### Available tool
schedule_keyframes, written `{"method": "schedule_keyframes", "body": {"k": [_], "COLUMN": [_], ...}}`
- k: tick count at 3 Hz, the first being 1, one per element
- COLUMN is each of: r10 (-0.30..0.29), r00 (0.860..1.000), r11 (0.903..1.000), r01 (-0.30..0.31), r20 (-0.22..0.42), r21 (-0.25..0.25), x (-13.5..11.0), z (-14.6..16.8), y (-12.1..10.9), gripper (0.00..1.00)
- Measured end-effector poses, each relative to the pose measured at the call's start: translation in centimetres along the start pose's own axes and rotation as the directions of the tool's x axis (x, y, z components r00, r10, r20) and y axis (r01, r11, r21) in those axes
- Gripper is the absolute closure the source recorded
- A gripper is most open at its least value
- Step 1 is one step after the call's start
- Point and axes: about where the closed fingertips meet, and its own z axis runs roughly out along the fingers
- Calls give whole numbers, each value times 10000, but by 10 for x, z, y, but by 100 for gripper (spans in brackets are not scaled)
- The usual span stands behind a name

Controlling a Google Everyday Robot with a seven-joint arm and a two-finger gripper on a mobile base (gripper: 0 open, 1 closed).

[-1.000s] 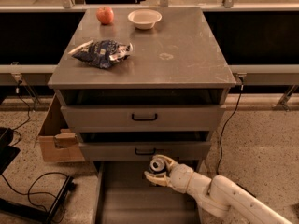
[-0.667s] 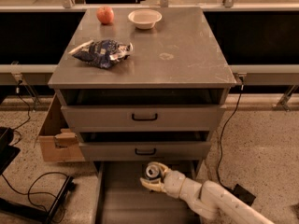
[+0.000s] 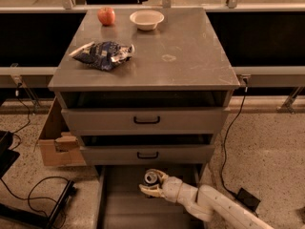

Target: Place pepsi can into bottom drawer

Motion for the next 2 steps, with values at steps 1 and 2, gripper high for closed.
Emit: {"method": "schedule_keyframes", "body": {"k": [1,2], "r10": [121,150], "r00": [9999,9998], "r11": [9992,9928], "r01": [-119,-136], "r20": [60,104], "r21": [-392,-1186], "x": [18,60], "z": [21,61], "y": [1,4], "gripper": [100,100]}}
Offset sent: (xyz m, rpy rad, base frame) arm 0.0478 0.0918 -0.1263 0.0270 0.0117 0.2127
